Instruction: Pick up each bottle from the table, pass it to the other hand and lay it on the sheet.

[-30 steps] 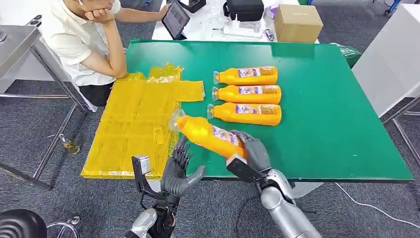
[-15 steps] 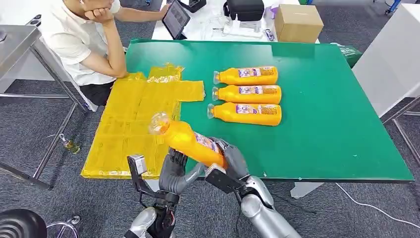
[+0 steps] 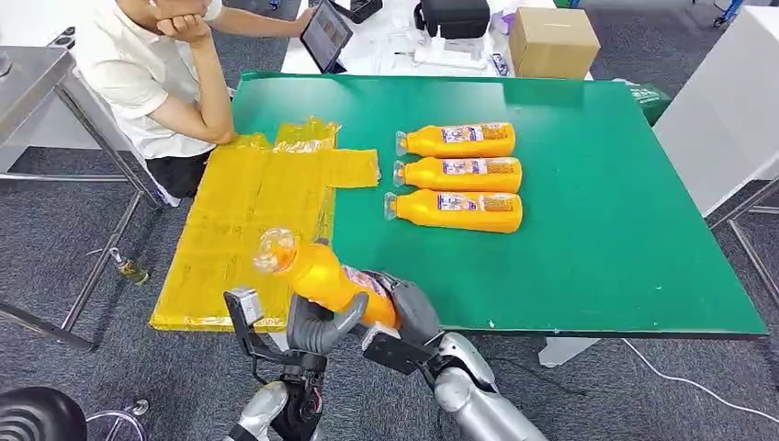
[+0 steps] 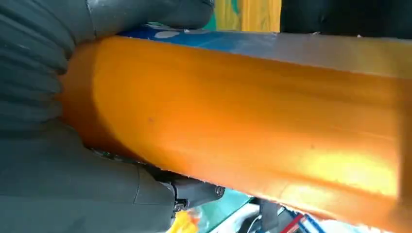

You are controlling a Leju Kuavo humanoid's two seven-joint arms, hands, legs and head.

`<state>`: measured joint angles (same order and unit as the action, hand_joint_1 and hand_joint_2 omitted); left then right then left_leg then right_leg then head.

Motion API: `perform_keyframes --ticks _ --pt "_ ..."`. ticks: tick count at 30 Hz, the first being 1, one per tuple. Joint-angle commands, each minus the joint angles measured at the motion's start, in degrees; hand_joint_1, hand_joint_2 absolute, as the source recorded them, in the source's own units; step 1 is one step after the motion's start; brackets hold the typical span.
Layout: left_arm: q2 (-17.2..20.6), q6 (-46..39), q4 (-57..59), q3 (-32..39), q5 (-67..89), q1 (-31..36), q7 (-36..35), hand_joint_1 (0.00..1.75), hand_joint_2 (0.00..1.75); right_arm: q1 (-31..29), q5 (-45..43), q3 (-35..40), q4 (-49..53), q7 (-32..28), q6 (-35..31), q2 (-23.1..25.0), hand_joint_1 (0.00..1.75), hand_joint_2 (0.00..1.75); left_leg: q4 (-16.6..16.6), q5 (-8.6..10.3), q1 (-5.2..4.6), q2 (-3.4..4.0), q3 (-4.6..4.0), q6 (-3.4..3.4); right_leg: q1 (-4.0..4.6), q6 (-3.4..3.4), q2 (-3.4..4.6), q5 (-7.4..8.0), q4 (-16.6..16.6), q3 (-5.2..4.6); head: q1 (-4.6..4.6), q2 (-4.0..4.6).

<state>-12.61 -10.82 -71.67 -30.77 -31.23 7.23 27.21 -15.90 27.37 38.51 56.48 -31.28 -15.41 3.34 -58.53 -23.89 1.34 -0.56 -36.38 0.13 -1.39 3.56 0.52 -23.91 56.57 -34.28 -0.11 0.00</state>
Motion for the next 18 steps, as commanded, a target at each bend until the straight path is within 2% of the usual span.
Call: perform_keyframes --ticks 1,2,5,6,7,11,12,17,18 --pt "-0.2 1.8 4.4 -0.9 -1.7 4.7 0.1 1.75 1.75 -0.9 -0.5 7.9 -1.8 -1.6 2.7 -1.5 1.61 1.75 0.0 -0.04 0.01 -0.04 0.2 -0.08 0.05 -0.15 -0.12 -0.06 0.0 0.24 0.0 0.0" --pt "-0.1 2.2 4.2 -1.0 -1.7 4.6 0.3 1.75 1.75 -1.0 -0.6 7.8 -1.9 -1.6 2.7 -1.4 1.48 1.75 0.0 -0.01 0.01 -0.05 0.11 -0.05 0.04 -0.11 -0.11 -0.03 0.0 0.14 -0.02 0.0" --pt "-0.1 2.2 4.2 -1.0 -1.7 4.6 0.3 1.75 1.75 -1.0 -0.6 7.8 -1.9 -1.6 2.7 -1.4 1.48 1.75 0.0 -0.06 0.02 -0.06 0.25 -0.09 0.07 -0.19 -0.17 -0.08 0.0 0.29 -0.02 0.0" --pt "0.2 3.0 3.3 -1.2 -1.8 4.2 0.5 1.75 1.75 -1.0 -1.1 7.5 -2.3 -1.5 2.8 -1.2 0.52 1.75 0.0 -0.04 0.01 -0.05 0.2 -0.08 0.06 -0.15 -0.14 -0.06 -0.1 0.23 0.02 0.0" --pt "0.3 3.7 2.8 -1.2 -1.9 4.0 0.7 1.75 1.75 -1.1 -1.2 7.4 -2.5 -1.5 3.1 -1.1 0.0 1.75 0.0 -0.03 0.01 -0.03 0.16 -0.07 0.05 -0.14 -0.11 -0.05 0.0 0.18 0.0 0.0" --pt "0.5 12.1 0.2 -0.3 -7.2 2.9 -1.5 1.75 1.75 -1.2 -1.3 6.6 -4.9 -2.1 2.0 -0.3 0.0 1.75 0.0 -0.06 0.02 0.02 0.19 -0.07 0.06 -0.14 -0.07 -0.06 0.0 0.21 -0.02 0.0" --pt "0.8 13.9 -0.5 0.0 -8.6 2.4 -1.9 1.75 1.75 -1.0 -1.3 6.1 -5.3 -2.2 0.8 -0.1 0.0 0.0 0.0 -0.11 0.03 0.05 0.31 -0.1 0.09 -0.19 -0.06 -0.1 -0.1 0.32 0.02 0.0" --pt "1.7 18.1 -2.0 0.9 -10.6 1.2 -2.6 1.75 1.75 -0.1 -2.1 3.2 -7.5 -3.0 -0.3 -0.4 0.0 0.0 0.0 -0.06 0.02 -0.04 0.23 -0.08 0.06 -0.15 -0.13 -0.08 -0.1 0.25 0.0 0.0" --pt "1.8 18.1 -2.2 1.1 -9.8 1.0 -2.7 1.75 1.75 0.7 -3.4 0.6 -8.8 -3.5 -0.4 0.3 0.0 0.0 0.0 -0.03 0.01 -0.03 0.14 -0.06 0.04 -0.1 -0.1 -0.05 -0.1 0.16 0.0 0.0"
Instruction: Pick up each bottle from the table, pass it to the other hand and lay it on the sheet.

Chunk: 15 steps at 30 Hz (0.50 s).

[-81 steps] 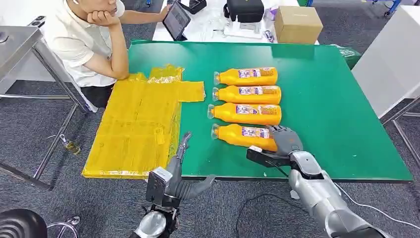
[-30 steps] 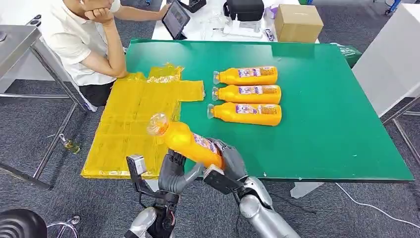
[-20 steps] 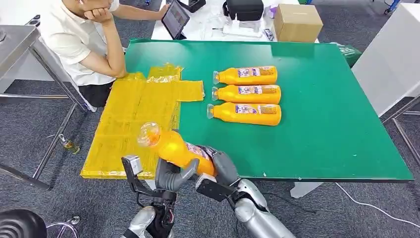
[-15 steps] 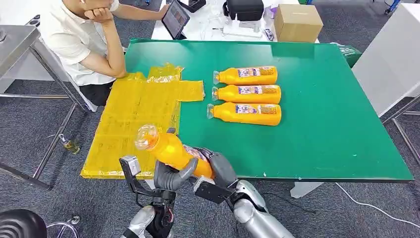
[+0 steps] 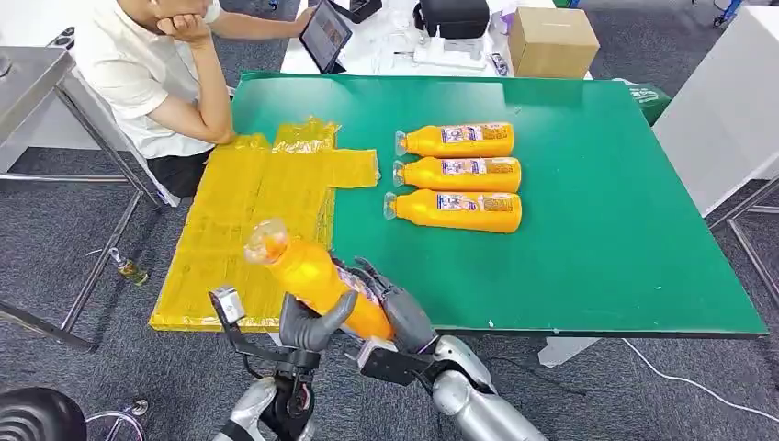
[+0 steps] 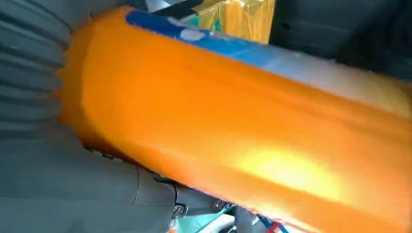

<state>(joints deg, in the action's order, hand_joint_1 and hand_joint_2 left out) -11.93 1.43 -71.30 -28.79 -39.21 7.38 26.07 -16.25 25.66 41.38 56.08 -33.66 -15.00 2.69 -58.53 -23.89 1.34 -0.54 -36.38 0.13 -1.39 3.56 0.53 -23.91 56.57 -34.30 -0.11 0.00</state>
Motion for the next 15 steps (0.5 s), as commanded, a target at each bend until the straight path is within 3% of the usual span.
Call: perform_keyframes --ticks 1,2,4,5,8,9,11,12,13,14,15 --pt "1.3 5.3 -2.7 -0.9 -0.6 0.6 -1.4 1.75 1.75 1.7 -1.8 -3.3 -8.7 -1.6 -1.8 0.9 0.0 0.0 0.1 -0.06 0.02 -0.05 0.23 -0.08 0.06 -0.14 -0.14 -0.08 -0.1 0.28 0.0 0.0" --pt "1.3 5.3 -2.8 -0.8 -0.6 0.5 -1.4 1.75 1.75 2.0 -1.7 -3.5 -8.9 -1.8 -2.0 0.7 0.0 0.0 0.1 -0.03 0.01 -0.07 0.17 -0.06 0.05 -0.11 -0.15 -0.06 -0.1 0.21 0.0 0.0" --pt "2.5 -1.7 -2.6 -1.8 8.1 0.4 -1.6 1.75 1.75 4.5 -1.8 -8.1 -8.7 -3.4 -8.8 0.9 0.0 0.0 0.1 -0.04 0.03 -0.11 0.19 -0.07 0.07 -0.13 -0.19 -0.07 -0.1 0.24 0.0 0.0" --pt "2.7 -1.6 -2.3 -1.4 8.2 0.4 -1.6 1.75 1.75 4.9 -1.8 -8.4 -8.6 -3.8 -8.9 0.4 0.0 0.0 0.1 -0.04 0.01 -0.22 0.29 -0.1 0.06 -0.16 -0.32 -0.12 -0.1 0.39 0.0 0.0" --pt "4.7 -7.0 -2.0 -2.1 15.2 1.3 -0.9 1.75 1.75 7.0 -2.5 -13.7 -6.9 -5.5 -17.3 1.1 0.0 0.0 0.1 -0.05 0.01 -0.19 0.3 -0.1 0.06 -0.15 -0.29 -0.12 -0.1 0.37 0.04 0.0" --pt "4.8 -6.8 -2.2 -1.6 15.4 1.4 -1.1 1.75 1.75 7.3 -2.4 -14.1 -6.3 -5.6 -16.8 0.9 0.0 0.0 0.1 -0.01 0.0 -0.21 0.2 -0.07 0.03 -0.12 -0.28 -0.09 -0.1 0.28 -0.02 0.0" --pt "6.8 -16.3 -2.7 -2.6 28.7 2.7 1.3 1.75 1.75 10.1 0.9 -23.1 -0.5 -6.3 -25.0 2.9 0.0 0.0 0.1 -0.04 -0.03 -0.06 0.16 -0.08 0.01 -0.14 -0.13 -0.06 -0.1 0.22 -0.04 0.0" --pt "7.4 -17.3 -3.0 -2.0 30.5 3.1 1.6 1.75 1.75 11.0 2.9 -26.2 1.3 -6.3 -25.0 3.8 0.0 0.0 0.1 -0.09 -0.02 -0.03 0.28 -0.1 0.04 -0.22 -0.12 -0.1 -0.1 0.33 0.0 0.0" --pt "7.8 -22.1 -2.6 -1.9 37.1 3.5 1.6 1.45 1.75 12.7 6.1 -33.1 6.2 -6.3 -25.0 6.3 0.0 0.0 0.0 -0.04 -0.03 -0.06 0.05 -0.04 0.01 -0.15 -0.11 -0.06 0.0 0.09 0.0 0.0" --pt "7.8 -29.4 -1.5 -0.7 46.4 4.2 0.9 1.5 1.75 14.5 11.1 -43.7 13.8 -6.3 -25.0 10.9 0.0 0.0 0.0 -0.08 -0.02 -0.07 0.16 -0.06 0.04 -0.22 -0.15 -0.11 0.0 0.18 0.02 0.0" --pt "7.8 -29.4 -1.5 -0.7 46.4 4.2 0.9 1.5 1.75 14.5 11.1 -43.7 13.8 -6.3 -25.0 10.9 0.0 0.0 0.0 -0.01 -0.03 -0.09 -0.08 -0.02 0.01 -0.17 -0.16 -0.06 0.1 -0.07 -0.04 0.0"
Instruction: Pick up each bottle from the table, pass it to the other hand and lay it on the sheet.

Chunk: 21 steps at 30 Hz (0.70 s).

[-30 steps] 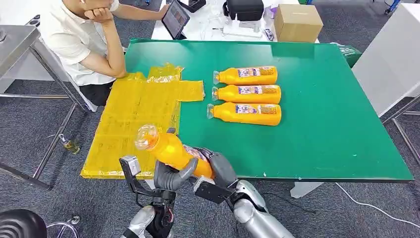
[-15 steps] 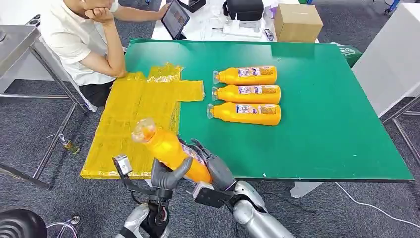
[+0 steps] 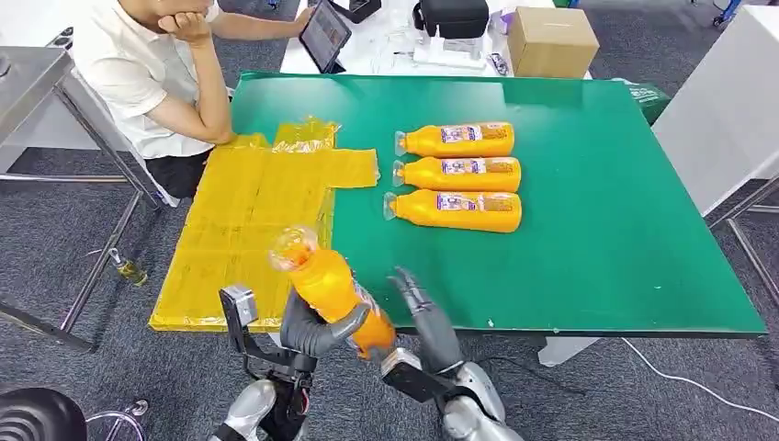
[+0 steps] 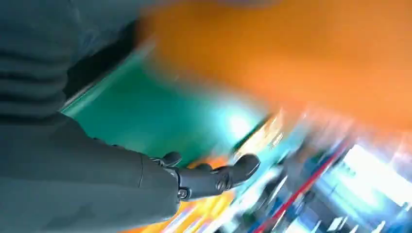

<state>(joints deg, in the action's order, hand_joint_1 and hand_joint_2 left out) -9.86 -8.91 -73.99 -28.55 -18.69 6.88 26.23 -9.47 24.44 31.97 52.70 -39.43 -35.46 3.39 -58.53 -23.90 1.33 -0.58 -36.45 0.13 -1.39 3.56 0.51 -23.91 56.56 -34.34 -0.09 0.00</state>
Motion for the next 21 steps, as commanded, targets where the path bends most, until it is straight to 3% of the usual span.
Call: perform_keyframes --ticks 1,6,8,13,17,21 --pt "5.9 -18.8 1.5 -0.1 25.9 5.1 0.7 1.5 1.75 7.5 11.6 -34.1 17.0 -0.6 -4.5 9.5 0.0 0.0 0.0 -0.02 -0.02 -0.06 0.03 -0.02 0.02 -0.22 -0.16 -0.11 0.2 0.0 -0.04 0.0" --pt "5.9 -18.8 1.5 -0.1 25.9 5.1 0.7 1.5 1.75 7.5 11.6 -34.1 17.0 -0.6 -4.5 9.5 0.0 0.0 0.0 0.0 0.03 -0.11 0.16 -0.06 0.05 -0.1 -0.18 -0.06 0.0 0.19 -0.04 0.0" --pt "5.4 -21.3 2.8 0.2 30.7 5.3 -1.1 1.75 1.75 8.5 11.8 -38.7 22.7 -0.6 -4.5 12.4 0.0 0.0 0.0 -0.09 0.02 -0.02 0.36 -0.13 0.06 -0.2 -0.16 -0.13 0.0 0.4 -0.04 0.0" --pt "6.4 -29.8 8.8 3.1 50.8 9.9 -9.1 1.75 1.75 11.0 6.6 -43.1 35.5 -0.6 -4.5 14.4 0.0 0.0 0.0 0.03 -0.04 -0.19 0.09 -0.02 -0.01 -0.17 -0.3 -0.1 0.1 0.12 -0.04 0.0" --pt "7.6 -24.8 14.4 4.6 71.5 14.0 -23.0 1.73 1.75 10.8 2.9 -40.7 33.0 -0.6 -4.5 14.3 0.0 0.0 0.1 0.01 0.0 -0.06 0.23 -0.03 0.04 -0.2 -0.17 -0.06 0.0 0.24 -0.04 0.0" --pt "6.5 -22.2 18.4 5.7 73.7 16.2 -24.6 1.73 1.75 10.5 1.5 -39.4 31.4 -0.6 -4.5 14.1 0.0 0.0 0.1 0.01 0.04 -0.01 0.29 -0.05 0.08 -0.19 -0.13 -0.04 0.0 0.3 -0.04 0.0"
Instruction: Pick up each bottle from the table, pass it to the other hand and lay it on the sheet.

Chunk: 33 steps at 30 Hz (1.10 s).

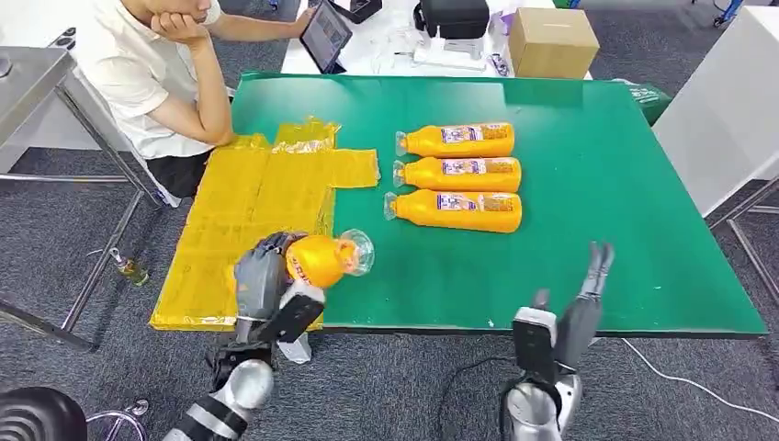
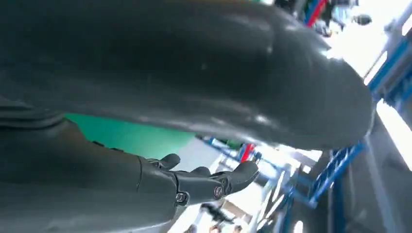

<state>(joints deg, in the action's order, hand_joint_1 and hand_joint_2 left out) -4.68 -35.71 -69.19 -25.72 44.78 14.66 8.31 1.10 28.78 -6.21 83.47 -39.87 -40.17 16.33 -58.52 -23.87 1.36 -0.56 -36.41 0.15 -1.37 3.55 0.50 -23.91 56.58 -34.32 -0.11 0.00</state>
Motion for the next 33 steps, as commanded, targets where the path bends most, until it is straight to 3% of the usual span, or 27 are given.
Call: perform_keyframes --ticks 1,3,16,20,23,25,26,27,28,29,30,33 --pt "1.3 4.6 13.6 2.9 10.2 8.4 -6.7 1.73 1.75 0.0 -2.8 -1.2 0.6 -0.1 0.2 1.2 0.0 0.0 0.0 -0.01 -0.01 -0.02 0.17 -0.07 0.03 -0.13 -0.1 -0.03 0.0 0.19 -0.02 0.0" --pt "1.3 4.6 13.6 2.9 10.2 8.4 -6.7 1.73 1.75 0.0 -2.8 -1.2 0.6 -0.1 0.2 1.2 0.0 0.0 0.1 -0.12 0.02 0.08 0.49 -0.16 0.1 -0.3 -0.09 -0.11 -0.1 0.5 0.0 0.0" --pt "1.3 4.6 13.6 2.9 10.2 8.4 -6.7 1.73 1.75 0.0 -2.8 -1.2 0.6 -0.1 0.2 1.2 0.0 0.0 0.0 -0.04 -0.01 0.04 0.18 -0.08 0.03 -0.15 -0.05 -0.04 0.0 0.19 -0.02 0.0" --pt "0.8 12.4 26.7 2.4 20.2 16.6 -15.5 1.75 1.75 -1.8 -5.7 1.7 -5.5 -0.1 0.2 0.6 0.0 0.0 0.0 -0.04 0.03 0.02 0.21 -0.09 0.08 -0.16 -0.08 -0.04 -0.1 0.25 0.0 0.0" --pt "-0.6 16.5 38.0 6.2 17.6 23.1 -14.3 1.62 1.75 -3.0 -7.5 2.4 -8.5 -0.1 0.2 0.6 0.0 0.0 0.0 0.04 0.05 -0.02 0.11 -0.05 0.07 -0.12 -0.08 0.02 -0.1 0.17 -0.02 0.0" --pt "-0.9 19.7 43.5 9.6 13.7 26.0 -12.4 1.64 1.75 -3.4 -9.1 3.1 -10.1 -0.1 0.2 0.1 0.0 0.0 0.0 0.03 0.06 0.02 0.11 -0.05 0.08 -0.12 -0.04 0.03 0.0 0.17 -0.02 0.0" --pt "-0.8 20.3 44.4 10.4 12.8 26.5 -11.8 1.54 1.75 -3.5 -9.5 3.1 -10.7 -0.1 0.2 0.0 0.0 0.0 0.0 0.03 0.06 0.02 0.18 -0.07 0.1 -0.16 -0.07 0.02 -0.1 0.25 -0.02 0.0" --pt "-0.7 20.7 45.3 11.4 11.6 26.6 -10.6 0.99 1.75 -3.4 -10.2 3.7 -11.3 -0.1 0.2 -0.4 0.0 0.0 0.0 0.09 0.05 0.06 0.13 -0.04 0.07 -0.11 0.0 0.04 0.0 0.16 0.0 0.0" --pt "-0.8 20.8 45.5 11.9 10.8 26.5 -9.7 0.23 1.75 -3.2 -10.2 3.9 -11.4 -0.1 0.2 -0.5 0.0 0.0 0.0 0.05 0.06 0.1 0.24 -0.07 0.11 -0.17 0.0 0.01 -0.1 0.27 -0.02 0.0" --pt "-1.1 21.6 45.3 13.3 8.7 25.9 -7.7 0.0 1.75 -2.9 -10.0 4.1 -11.7 -0.1 0.2 -0.7 0.0 0.0 0.0 0.06 0.05 0.09 0.17 -0.05 0.08 -0.12 0.02 0.02 -0.1 0.21 0.0 0.0" --pt "-1.8 27.9 45.6 15.9 3.7 25.4 -3.1 0.0 1.75 -2.9 -9.9 4.3 -13.5 -0.1 0.2 -1.5 0.0 0.0 0.1 0.03 0.04 0.1 0.29 -0.07 0.09 -0.16 0.0 -0.01 -0.1 0.33 -0.02 0.0" --pt "-2.3 28.9 46.2 15.6 3.2 24.7 -3.5 0.0 1.75 -3.1 -11.0 5.4 -14.8 -0.1 0.2 -2.6 0.0 0.0 0.1 0.02 0.01 0.15 0.39 -0.07 0.05 -0.13 0.07 0.0 -0.1 0.42 0.02 0.0"
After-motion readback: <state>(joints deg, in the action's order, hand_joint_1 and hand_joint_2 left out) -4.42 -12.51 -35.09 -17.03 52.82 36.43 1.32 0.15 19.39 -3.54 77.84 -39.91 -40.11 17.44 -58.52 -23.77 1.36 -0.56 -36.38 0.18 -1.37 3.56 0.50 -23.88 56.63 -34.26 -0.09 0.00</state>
